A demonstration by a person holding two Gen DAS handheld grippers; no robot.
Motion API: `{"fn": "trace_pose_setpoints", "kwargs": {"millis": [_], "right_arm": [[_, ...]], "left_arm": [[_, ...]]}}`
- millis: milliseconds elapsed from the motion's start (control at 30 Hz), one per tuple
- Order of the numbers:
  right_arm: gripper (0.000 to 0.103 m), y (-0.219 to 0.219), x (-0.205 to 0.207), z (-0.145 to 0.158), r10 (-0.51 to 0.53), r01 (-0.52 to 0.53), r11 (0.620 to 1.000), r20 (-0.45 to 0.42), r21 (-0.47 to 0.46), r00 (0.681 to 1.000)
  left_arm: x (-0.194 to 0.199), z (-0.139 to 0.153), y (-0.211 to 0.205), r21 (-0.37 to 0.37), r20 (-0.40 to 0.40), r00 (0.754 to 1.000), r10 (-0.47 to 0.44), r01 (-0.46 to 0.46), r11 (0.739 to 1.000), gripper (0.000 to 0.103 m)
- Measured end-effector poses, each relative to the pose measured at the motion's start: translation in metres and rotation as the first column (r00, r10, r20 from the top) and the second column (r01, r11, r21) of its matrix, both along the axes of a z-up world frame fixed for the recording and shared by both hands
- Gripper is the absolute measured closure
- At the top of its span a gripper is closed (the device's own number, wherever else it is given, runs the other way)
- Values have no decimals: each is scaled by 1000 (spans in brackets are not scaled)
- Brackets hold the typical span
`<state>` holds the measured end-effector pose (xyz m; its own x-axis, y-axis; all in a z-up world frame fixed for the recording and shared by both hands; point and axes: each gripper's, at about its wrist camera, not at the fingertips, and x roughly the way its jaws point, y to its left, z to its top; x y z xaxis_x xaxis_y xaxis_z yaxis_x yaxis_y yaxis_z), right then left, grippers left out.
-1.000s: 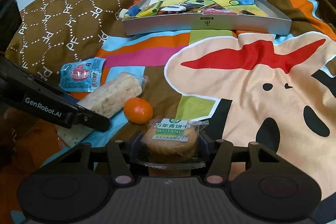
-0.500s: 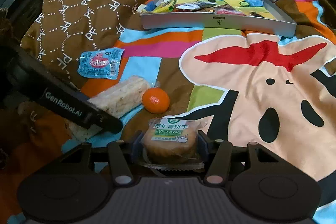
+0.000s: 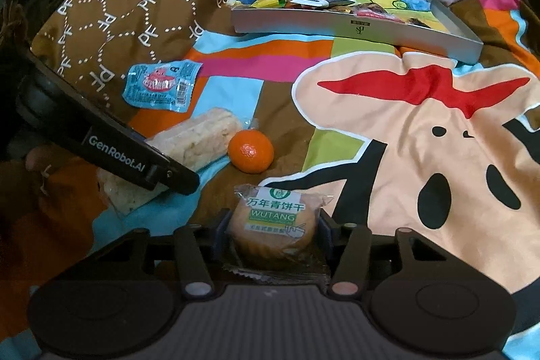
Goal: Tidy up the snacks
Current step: 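Grasp the rice-cracker bar with the left tool while the right tool holds the biscuit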
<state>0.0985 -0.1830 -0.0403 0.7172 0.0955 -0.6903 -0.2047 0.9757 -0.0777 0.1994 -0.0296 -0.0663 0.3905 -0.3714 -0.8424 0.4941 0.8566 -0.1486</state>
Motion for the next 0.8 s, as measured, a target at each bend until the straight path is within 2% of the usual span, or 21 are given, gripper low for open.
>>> {"fn": "trace_pose_setpoints", "kwargs": {"millis": [100,167,300,433,500,633,800], "right_arm": [[49,4,-7,0,7,-7,1000,-9,-21,1000],[49,5,-14,1,24,-24,999,-8,-40,1000],[49,8,-23,5,42,-40,996,14,-83,999],[49,14,-31,6,72,-61,983,57,-171,996],[49,18,-34,6,85,-65,972,83,-226,993],[49,20,-36,7,83,-51,964,116,-260,990],[49,15,-36,12,61,-20,968,160,-248,985]], "left_arm": [[-8,3,-2,36,-12,1000,-11,12,999,68],[-11,4,2,20,-46,999,-3,4,1000,68],[-7,6,16,-90,-173,985,29,-45,995,68],[-2,4,28,-205,-306,952,26,-92,974,68],[-2,2,30,-243,-347,938,24,-114,963,69],[-5,2,32,-299,-376,927,18,-139,944,69],[-11,7,25,-362,-362,931,-47,-94,928,69]]}}
